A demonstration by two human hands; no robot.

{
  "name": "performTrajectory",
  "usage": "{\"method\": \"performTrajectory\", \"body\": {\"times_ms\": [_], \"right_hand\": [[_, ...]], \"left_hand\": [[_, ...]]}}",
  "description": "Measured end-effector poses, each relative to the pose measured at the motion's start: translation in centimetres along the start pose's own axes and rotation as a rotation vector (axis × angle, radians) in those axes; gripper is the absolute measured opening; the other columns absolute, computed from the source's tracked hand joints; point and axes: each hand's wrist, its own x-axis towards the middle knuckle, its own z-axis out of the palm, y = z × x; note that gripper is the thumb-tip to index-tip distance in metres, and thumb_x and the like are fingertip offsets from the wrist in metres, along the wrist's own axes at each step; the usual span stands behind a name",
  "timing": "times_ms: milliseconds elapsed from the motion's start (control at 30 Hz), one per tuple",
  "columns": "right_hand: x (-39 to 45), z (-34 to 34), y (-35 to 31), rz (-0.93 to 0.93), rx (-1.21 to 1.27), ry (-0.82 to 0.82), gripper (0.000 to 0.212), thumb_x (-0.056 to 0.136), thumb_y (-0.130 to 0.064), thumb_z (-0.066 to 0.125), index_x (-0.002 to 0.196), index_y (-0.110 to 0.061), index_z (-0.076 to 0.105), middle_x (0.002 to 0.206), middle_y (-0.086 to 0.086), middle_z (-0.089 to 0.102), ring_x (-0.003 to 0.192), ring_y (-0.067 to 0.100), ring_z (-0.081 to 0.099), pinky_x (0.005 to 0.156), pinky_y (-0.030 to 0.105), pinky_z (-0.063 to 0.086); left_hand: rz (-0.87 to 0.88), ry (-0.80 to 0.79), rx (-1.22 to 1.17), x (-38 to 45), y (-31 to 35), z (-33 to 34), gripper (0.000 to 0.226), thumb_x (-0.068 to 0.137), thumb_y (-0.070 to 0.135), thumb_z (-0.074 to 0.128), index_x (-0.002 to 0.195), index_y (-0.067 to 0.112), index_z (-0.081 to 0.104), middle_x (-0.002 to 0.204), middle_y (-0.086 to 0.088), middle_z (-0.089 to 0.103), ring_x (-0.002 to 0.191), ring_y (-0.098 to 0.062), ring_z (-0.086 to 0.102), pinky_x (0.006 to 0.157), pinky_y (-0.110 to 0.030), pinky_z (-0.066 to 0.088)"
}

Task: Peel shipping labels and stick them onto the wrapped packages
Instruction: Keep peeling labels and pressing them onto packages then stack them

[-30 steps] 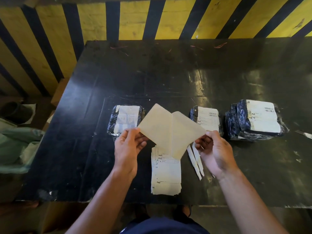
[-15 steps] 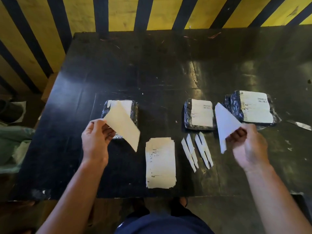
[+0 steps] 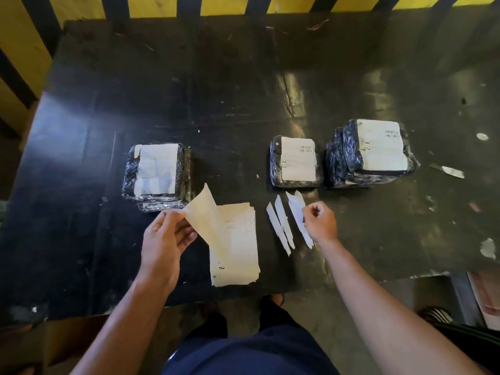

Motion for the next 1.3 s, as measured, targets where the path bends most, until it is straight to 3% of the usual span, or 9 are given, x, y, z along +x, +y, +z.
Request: {"method": "performTrajectory", "body": {"times_ms": [200,333,467,600,867,1033,1133,1200,1300], "right_hand": [[0.2,1.0,2.0,-0.096,-0.306,-0.113,0.009,0.094,-0.024,0.067,0.095,-0.019,0.074,0.095,-0.004,0.076,0.095,0.022,0.073,0.080,0.032,0.055],[-1.7,0.3,1.3,-0.238,-0.529,-0.083,0.027,0.093,-0.026,0.065,0.117,-0.016,0.073,0.109,0.000,0.073,0.096,0.022,0.070,0.077,0.031,0.054],[-7.5,0.9,-2.6,-0.610,-0.312,0.018,0.015,0.093,-0.030,0.062,0.100,-0.020,0.070,0.089,-0.008,0.068,0.075,0.005,0.059,0.070,0.024,0.047],[-13.6,3.2,-6.7,-0.909,-0.320,-0.023,0.023,0.088,-0.043,0.073,0.094,-0.023,0.065,0.087,-0.011,0.063,0.083,0.007,0.055,0.078,0.028,0.042],[-14.8,7.4,-8.5,-1.048,-0.436,0.114,0.016,0.090,-0.032,0.071,0.084,-0.018,0.065,0.084,-0.004,0.065,0.080,0.018,0.056,0.070,0.039,0.043],[-14.4,7.7,-9.9,-0.907,-0.302,0.029,0.014,0.092,-0.030,0.071,0.082,-0.023,0.064,0.081,-0.013,0.063,0.078,0.009,0.055,0.072,0.040,0.045],[-13.8,7.8,-11.2,-0.732,-0.125,-0.066,0.014,0.090,-0.028,0.076,0.080,-0.024,0.067,0.076,-0.019,0.064,0.074,0.008,0.061,0.071,0.034,0.053],[-13.1,7.5,-12.3,-0.527,0.054,-0.205,0.014,0.089,-0.027,0.081,0.079,-0.022,0.071,0.076,-0.014,0.070,0.079,0.011,0.066,0.068,0.027,0.054],[-12.4,7.2,-13.7,-0.175,0.364,-0.452,0.014,0.090,-0.023,0.081,0.082,-0.014,0.073,0.094,-0.006,0.079,0.095,0.021,0.072,0.077,0.034,0.056]], "left_hand": [[-0.030,-0.023,0.010,-0.2,-1.0,0.8,0.019,0.107,0.013,0.055,0.092,0.013,0.066,0.087,-0.002,0.079,0.086,-0.019,0.073,0.081,-0.034,0.058],[-0.053,-0.031,-0.004,0.0,-1.3,1.2,0.019,0.107,0.014,0.055,0.092,0.013,0.067,0.087,-0.004,0.079,0.084,-0.020,0.072,0.080,-0.034,0.058],[-0.054,-0.011,-0.040,0.2,-1.1,1.8,0.018,0.107,0.013,0.056,0.093,0.012,0.067,0.088,-0.006,0.079,0.085,-0.022,0.070,0.081,-0.036,0.057],[-0.057,0.056,-0.063,0.5,-0.9,2.5,0.014,0.106,0.016,0.058,0.096,0.011,0.066,0.099,-0.012,0.079,0.089,-0.023,0.072,0.077,-0.032,0.058],[-0.073,0.087,-0.152,0.6,-0.1,2.2,0.015,0.107,0.017,0.056,0.105,0.009,0.067,0.110,-0.020,0.078,0.093,-0.026,0.074,0.077,-0.032,0.058],[-0.023,0.014,-0.163,0.3,0.3,1.2,0.032,0.109,0.025,0.050,0.121,0.001,0.067,0.114,-0.019,0.078,0.099,-0.027,0.078,0.083,-0.034,0.058],[0.028,0.066,-0.196,0.5,0.6,-0.1,0.041,0.109,0.042,0.046,0.111,0.010,0.072,0.108,-0.011,0.080,0.102,-0.026,0.077,0.086,-0.036,0.056],[0.067,0.132,-0.133,1.6,0.8,-1.6,0.031,0.107,0.039,0.053,0.109,0.015,0.073,0.108,-0.008,0.080,0.106,-0.027,0.075,0.085,-0.035,0.056],[0.023,0.098,0.064,3.6,1.0,-4.2,0.021,0.103,0.035,0.064,0.115,0.020,0.073,0.112,-0.002,0.079,0.112,-0.026,0.074,0.088,-0.035,0.055]]}}
